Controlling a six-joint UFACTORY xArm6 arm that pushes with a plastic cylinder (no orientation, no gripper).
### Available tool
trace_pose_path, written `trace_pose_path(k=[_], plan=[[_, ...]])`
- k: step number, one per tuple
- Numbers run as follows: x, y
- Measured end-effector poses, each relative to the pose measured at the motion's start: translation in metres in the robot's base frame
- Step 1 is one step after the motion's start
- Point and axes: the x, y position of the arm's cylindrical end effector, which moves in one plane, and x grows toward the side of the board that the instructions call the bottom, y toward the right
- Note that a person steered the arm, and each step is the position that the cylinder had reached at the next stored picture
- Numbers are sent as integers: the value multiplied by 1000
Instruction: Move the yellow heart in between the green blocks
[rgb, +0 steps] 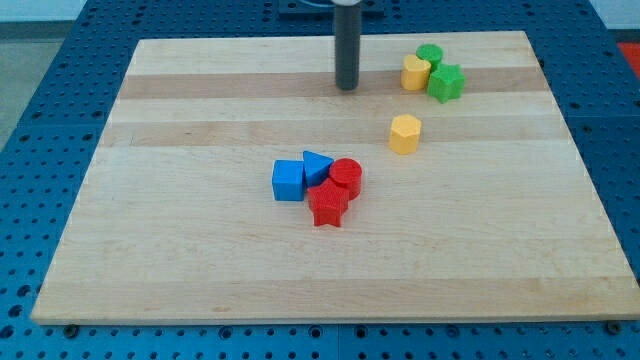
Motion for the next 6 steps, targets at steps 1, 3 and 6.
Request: trace_pose_path(k=[1, 3, 6], plan=[[-1, 31], [9, 112], [0, 59]])
